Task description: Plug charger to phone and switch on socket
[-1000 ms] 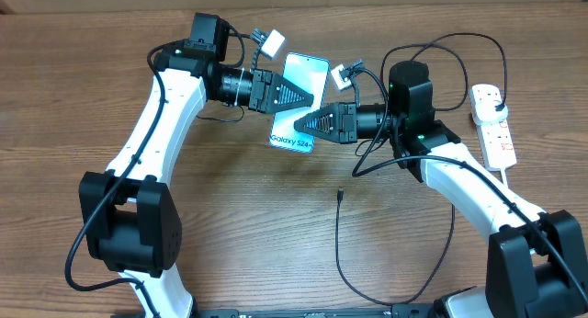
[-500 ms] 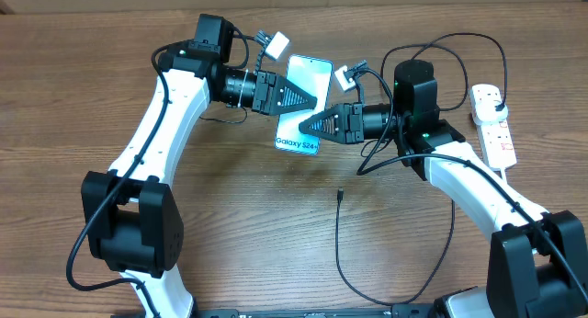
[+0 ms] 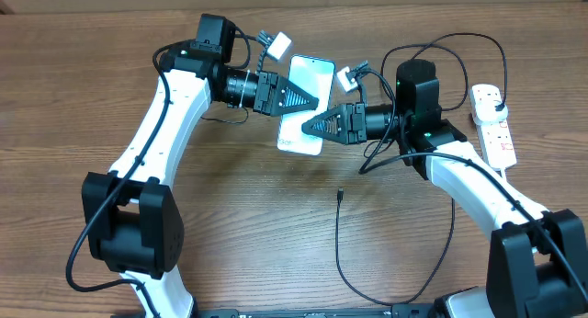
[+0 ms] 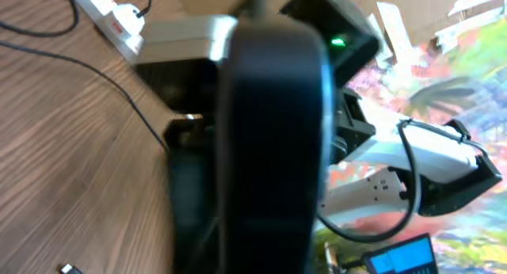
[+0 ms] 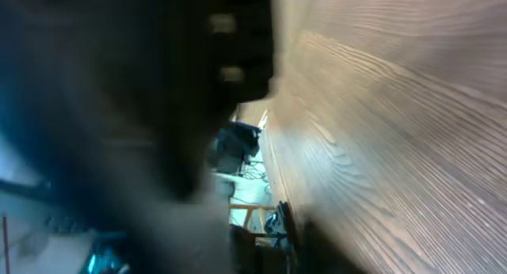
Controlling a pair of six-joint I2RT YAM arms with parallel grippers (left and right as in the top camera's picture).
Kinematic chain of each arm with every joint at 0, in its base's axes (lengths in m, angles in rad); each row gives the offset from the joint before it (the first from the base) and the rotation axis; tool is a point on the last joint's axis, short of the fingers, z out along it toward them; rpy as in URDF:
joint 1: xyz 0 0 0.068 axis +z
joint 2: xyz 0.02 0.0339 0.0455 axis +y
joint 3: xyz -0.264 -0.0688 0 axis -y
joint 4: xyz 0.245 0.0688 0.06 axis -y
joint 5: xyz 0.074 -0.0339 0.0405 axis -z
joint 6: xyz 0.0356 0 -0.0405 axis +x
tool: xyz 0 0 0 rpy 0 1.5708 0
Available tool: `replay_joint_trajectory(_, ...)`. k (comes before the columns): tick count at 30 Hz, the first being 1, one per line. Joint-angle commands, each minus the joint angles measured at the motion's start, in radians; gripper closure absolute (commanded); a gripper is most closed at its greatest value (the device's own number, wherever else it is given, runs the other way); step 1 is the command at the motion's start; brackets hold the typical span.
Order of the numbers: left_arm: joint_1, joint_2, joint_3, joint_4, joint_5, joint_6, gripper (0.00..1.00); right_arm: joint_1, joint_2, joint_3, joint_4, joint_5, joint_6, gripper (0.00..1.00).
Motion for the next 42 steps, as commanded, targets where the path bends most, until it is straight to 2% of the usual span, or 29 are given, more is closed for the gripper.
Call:
replay_joint_trajectory(1,-0.011,-0.080,0.036,-0.009,-0.026,0.011,0.96,-0.022,0.030,-0.006,0.002,0.097,0.032,0.29)
replay_joint_trajectory(4,0.002,-0.080,0.036,-0.010,-0.143,-0.004,0.96,-0.022,0.030,-0.006,0.002,0.097,0.030,0.13)
replay_joint_trajectory(6,0.015,-0.080,0.036,-0.009,-0.226,-0.028,0.96,-0.024,0.030,-0.006,-0.003,0.094,0.010,0.06)
replay_joint_trajectory(8,0.031,-0.080,0.036,-0.011,-0.390,-0.084,0.96,-0.029,0.030,-0.006,-0.038,0.094,-0.019,0.03)
replay_joint_trajectory(15,0.045,-0.080,0.026,-0.054,-0.990,-0.324,0.96,-0.033,0.030,-0.006,-0.286,0.201,-0.181,0.00)
replay_joint_trajectory(17,0.045,-0.080,0.008,-0.066,-1.075,-0.386,0.96,-0.033,0.030,-0.006,-0.399,0.299,-0.217,0.00)
replay_joint_trajectory(21,0.045,-0.080,-0.062,-0.049,-1.094,-0.421,0.96,-0.029,0.030,-0.006,-0.615,0.520,-0.254,0.09)
replay_joint_trajectory(25,0.045,-0.080,-0.173,0.042,-1.085,-0.464,0.96,-0.011,0.030,0.019,-0.798,0.620,-0.325,0.12)
replay_joint_trajectory(32,0.047,-0.080,-0.342,0.258,-0.857,-0.486,0.96,0.061,0.030,0.126,-1.136,0.935,-0.330,0.12)
replay_joint_trajectory(36,0.047,-0.080,-0.394,0.346,-0.851,-0.489,0.96,0.119,0.034,0.125,-1.198,1.067,-0.326,0.12)
replay_joint_trajectory(38,0.048,-0.080,-0.417,0.392,-0.851,-0.489,0.96,0.149,0.037,0.124,-1.204,1.109,-0.327,0.00)
replay_joint_trajectory(42,0.047,-0.080,-0.447,0.462,-0.851,-0.489,0.96,0.195,0.037,0.124,-1.195,1.116,-0.327,0.00)
